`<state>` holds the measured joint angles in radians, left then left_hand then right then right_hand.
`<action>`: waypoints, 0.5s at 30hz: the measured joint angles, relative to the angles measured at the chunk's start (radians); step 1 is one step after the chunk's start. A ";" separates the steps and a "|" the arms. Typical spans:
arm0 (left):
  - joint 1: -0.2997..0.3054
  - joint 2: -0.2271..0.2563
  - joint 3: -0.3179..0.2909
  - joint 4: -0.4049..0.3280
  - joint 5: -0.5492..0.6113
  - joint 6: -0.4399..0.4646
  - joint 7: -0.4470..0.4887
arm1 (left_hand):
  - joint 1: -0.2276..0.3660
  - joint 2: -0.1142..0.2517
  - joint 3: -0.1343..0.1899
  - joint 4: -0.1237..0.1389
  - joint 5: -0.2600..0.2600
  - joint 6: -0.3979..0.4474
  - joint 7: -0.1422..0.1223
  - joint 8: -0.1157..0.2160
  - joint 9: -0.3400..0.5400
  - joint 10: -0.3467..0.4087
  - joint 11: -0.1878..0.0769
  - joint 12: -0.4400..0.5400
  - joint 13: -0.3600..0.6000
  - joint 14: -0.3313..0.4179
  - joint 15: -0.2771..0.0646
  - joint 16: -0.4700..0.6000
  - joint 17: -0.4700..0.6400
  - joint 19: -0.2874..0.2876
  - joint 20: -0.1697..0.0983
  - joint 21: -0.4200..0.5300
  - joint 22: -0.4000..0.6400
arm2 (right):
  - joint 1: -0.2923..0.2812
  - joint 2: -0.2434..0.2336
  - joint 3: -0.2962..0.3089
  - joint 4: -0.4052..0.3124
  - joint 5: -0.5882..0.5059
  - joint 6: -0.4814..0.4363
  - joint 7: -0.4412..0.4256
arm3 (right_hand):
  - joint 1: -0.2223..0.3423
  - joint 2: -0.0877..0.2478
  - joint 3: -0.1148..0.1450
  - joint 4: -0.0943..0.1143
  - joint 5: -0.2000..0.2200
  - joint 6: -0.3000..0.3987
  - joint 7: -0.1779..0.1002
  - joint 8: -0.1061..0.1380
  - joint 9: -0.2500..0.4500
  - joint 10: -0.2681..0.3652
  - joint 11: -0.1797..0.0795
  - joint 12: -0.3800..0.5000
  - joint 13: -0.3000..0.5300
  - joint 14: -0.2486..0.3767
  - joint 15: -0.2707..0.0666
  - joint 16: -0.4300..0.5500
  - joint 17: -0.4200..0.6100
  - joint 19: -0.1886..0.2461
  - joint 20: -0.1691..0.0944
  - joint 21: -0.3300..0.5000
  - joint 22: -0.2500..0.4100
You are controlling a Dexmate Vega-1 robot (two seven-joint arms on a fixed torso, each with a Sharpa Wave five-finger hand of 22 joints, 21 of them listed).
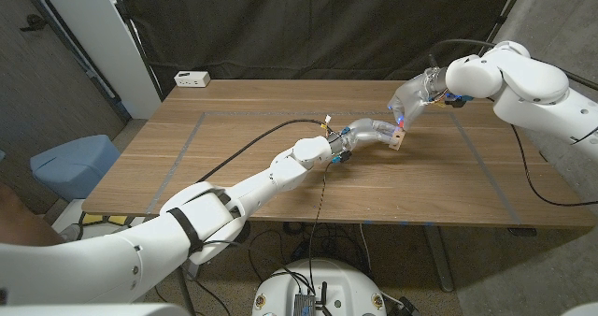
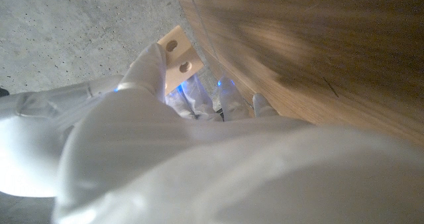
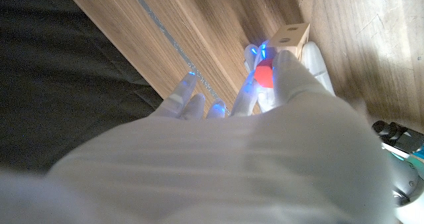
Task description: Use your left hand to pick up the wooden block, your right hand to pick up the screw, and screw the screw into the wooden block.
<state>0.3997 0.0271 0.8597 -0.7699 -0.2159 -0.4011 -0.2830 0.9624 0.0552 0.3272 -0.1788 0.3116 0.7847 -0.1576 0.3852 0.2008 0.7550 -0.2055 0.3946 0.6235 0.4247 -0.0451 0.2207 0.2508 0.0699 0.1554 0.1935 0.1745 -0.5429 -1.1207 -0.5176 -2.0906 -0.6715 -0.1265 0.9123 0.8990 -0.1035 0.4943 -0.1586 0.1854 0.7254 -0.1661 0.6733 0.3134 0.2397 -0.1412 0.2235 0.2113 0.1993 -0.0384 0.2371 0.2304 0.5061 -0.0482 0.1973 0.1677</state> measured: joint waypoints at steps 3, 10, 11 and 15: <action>-0.001 -0.001 0.000 0.002 0.000 -0.001 -0.001 | 0.000 0.000 0.000 0.000 0.000 0.000 0.000 0.000 0.000 0.000 0.000 0.000 0.000 0.000 0.000 0.000 0.000 0.000 0.000 0.000 0.000 | -0.003 -0.002 0.001 -0.002 0.001 -0.004 -0.001 | 0.000 0.000 0.000 0.000 0.000 0.006 -0.002 0.004 0.001 0.004 -0.004 0.000 0.000 0.005 0.000 0.000 0.000 0.000 0.000 0.000 0.000; -0.003 -0.004 0.001 0.008 -0.001 -0.003 -0.003 | 0.000 0.000 0.000 0.000 -0.001 0.000 0.000 0.000 0.000 0.000 0.000 0.000 0.000 0.000 0.000 0.000 0.000 0.000 0.000 0.000 0.000 | -0.013 -0.007 0.006 -0.009 0.005 -0.017 -0.008 | -0.007 0.006 0.001 0.001 -0.004 0.015 0.004 0.011 0.006 0.011 0.000 0.000 0.000 0.013 -0.001 0.004 0.000 0.009 -0.001 0.000 0.000; -0.003 -0.004 0.001 0.008 -0.001 -0.003 -0.003 | 0.000 0.000 0.000 0.000 -0.001 0.000 0.000 0.000 0.000 0.000 0.000 0.000 0.000 0.000 0.000 0.000 0.000 0.000 0.000 0.000 0.000 | -0.014 -0.008 0.007 -0.010 0.006 -0.020 -0.009 | -0.007 0.006 0.003 0.003 -0.005 0.016 0.005 0.011 0.006 0.014 0.004 0.000 0.000 0.013 -0.001 0.004 0.003 0.012 0.002 0.000 0.000; -0.003 -0.004 0.001 0.008 -0.001 -0.003 -0.004 | 0.000 0.000 0.000 0.000 -0.001 0.000 0.000 0.000 0.000 -0.001 0.001 0.000 0.000 0.000 0.000 0.000 0.000 0.000 0.000 0.000 0.000 | -0.019 -0.009 0.008 -0.015 0.007 -0.029 -0.011 | -0.011 0.011 0.000 0.006 -0.004 0.016 0.005 0.011 0.006 0.016 0.006 0.000 0.000 0.017 0.003 0.004 0.005 0.016 -0.002 0.000 0.000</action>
<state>0.3967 0.0232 0.8605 -0.7616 -0.2168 -0.4037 -0.2869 0.9624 0.0552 0.3273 -0.1789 0.3107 0.7847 -0.1576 0.3852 0.2008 0.7541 -0.2049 0.3946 0.6234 0.4247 -0.0450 0.2207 0.2509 0.0699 0.1554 0.1935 0.1745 -0.5624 -1.1295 -0.5099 -2.1052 -0.6649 -0.1557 0.9012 0.8881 -0.0926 0.4941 -0.1527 0.1809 0.7415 -0.1608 0.6845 0.3192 0.2557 -0.1356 0.2235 0.2112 0.2163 -0.0357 0.2408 0.2354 0.5222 -0.0503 0.1973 0.1677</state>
